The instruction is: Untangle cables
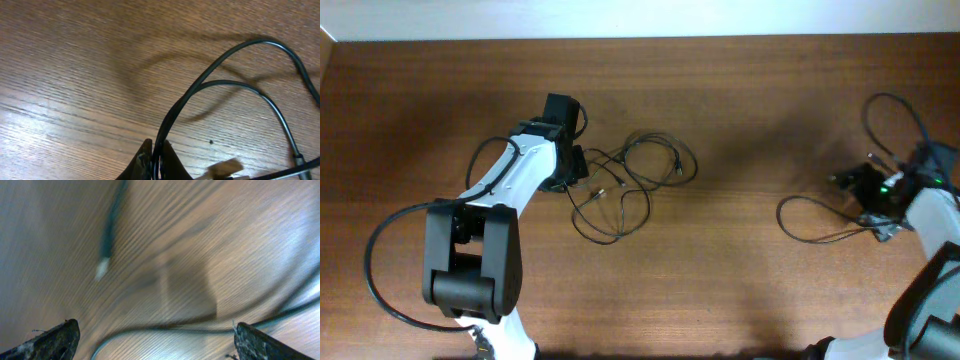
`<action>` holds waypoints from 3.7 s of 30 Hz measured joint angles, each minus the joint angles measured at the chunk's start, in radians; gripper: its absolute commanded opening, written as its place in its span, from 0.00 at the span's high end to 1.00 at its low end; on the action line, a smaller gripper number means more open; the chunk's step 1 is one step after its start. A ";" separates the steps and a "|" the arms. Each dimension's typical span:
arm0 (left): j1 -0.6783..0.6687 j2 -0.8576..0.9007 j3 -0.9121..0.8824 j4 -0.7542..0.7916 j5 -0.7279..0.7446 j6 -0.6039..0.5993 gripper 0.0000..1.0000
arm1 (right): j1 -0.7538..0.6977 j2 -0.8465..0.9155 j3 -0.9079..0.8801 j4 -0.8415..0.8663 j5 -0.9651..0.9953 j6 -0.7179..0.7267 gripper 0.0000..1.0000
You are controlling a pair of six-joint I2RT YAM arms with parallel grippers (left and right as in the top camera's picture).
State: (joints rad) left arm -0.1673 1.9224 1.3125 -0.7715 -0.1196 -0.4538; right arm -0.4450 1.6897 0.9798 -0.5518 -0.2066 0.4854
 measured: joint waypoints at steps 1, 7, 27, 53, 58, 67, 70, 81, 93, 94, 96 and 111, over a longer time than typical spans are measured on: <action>0.000 0.000 0.000 0.004 0.012 0.000 0.96 | 0.034 0.000 0.000 -0.006 -0.005 -0.001 0.02; 0.000 0.000 0.000 0.050 0.106 0.000 0.99 | 0.263 0.000 0.000 -0.013 -0.024 -0.014 0.01; 0.000 0.000 0.000 0.129 0.242 -0.004 1.00 | 0.328 0.000 0.000 -0.013 -0.024 -0.014 0.02; -0.006 0.000 -0.146 0.323 0.151 -0.007 0.66 | 0.328 0.000 0.000 -0.013 -0.024 -0.014 0.02; -0.006 -0.006 -0.196 0.401 0.146 -0.007 1.00 | 0.328 0.000 0.000 -0.013 -0.024 -0.014 0.02; -0.008 -0.204 -0.123 0.393 0.259 0.052 1.00 | 0.328 0.000 0.000 -0.012 -0.024 -0.014 0.02; -0.008 -0.364 -0.104 0.391 0.286 0.038 1.00 | 0.328 0.000 0.000 0.007 -0.028 -0.014 0.02; -0.008 -0.332 -0.091 0.137 0.319 0.030 1.00 | 0.328 0.000 0.000 -0.084 -0.185 -0.037 0.12; -0.008 -0.111 -0.091 0.079 0.427 0.027 0.91 | 0.458 -0.131 0.108 -0.230 -0.365 -0.315 0.02; -0.008 -0.097 -0.091 0.068 0.427 0.035 0.91 | 0.474 -0.131 0.108 -0.231 -0.366 -0.317 0.02; -0.008 -0.085 -0.091 0.064 0.427 0.050 0.80 | 0.517 -0.131 0.108 -0.230 -0.370 -0.325 0.02; -0.075 -0.028 0.243 -0.171 0.350 0.220 0.44 | 0.584 -0.131 0.108 -0.204 -0.232 -0.325 0.02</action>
State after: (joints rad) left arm -0.2424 1.8946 1.5551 -0.9421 0.2302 -0.2340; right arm 0.1387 1.5589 1.0874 -0.7563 -0.4381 0.1604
